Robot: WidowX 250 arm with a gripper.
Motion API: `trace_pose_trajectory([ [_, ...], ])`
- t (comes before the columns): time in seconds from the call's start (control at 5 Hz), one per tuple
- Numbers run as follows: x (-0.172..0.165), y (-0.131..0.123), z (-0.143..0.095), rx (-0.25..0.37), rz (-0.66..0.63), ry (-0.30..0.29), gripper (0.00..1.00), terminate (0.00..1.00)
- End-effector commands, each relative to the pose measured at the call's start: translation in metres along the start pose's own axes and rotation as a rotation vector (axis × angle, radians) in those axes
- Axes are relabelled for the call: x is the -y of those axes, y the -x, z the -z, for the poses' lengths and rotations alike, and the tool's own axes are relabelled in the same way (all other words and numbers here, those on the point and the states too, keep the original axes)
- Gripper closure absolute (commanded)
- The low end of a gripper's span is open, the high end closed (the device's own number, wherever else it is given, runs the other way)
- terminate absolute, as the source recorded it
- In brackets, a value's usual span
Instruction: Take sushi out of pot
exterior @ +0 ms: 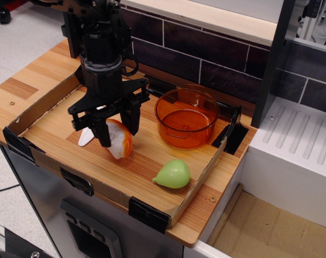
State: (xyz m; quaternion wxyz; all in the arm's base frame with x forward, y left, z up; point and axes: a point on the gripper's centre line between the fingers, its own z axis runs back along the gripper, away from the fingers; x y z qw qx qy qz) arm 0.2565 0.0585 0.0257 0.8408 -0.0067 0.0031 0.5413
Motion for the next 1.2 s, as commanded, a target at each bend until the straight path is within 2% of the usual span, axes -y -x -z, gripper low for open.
trace_pose_trajectory([
  [0.0,0.012,-0.024,-0.006,0.042,-0.036,0.017,0.0,0.0],
  [0.2,0.01,-0.022,-0.008,0.097,-0.049,0.04,0.0,0.0],
  [0.4,0.009,-0.024,-0.017,0.066,-0.095,0.06,0.0,0.0],
  [0.6,0.01,-0.024,-0.046,0.062,-0.139,0.128,0.0,0.0],
  [0.8,0.014,-0.024,-0.085,0.058,-0.168,0.204,0.0,0.0],
  [1.0,0.018,-0.026,-0.115,0.054,-0.2,0.238,0.0,1.0],
])
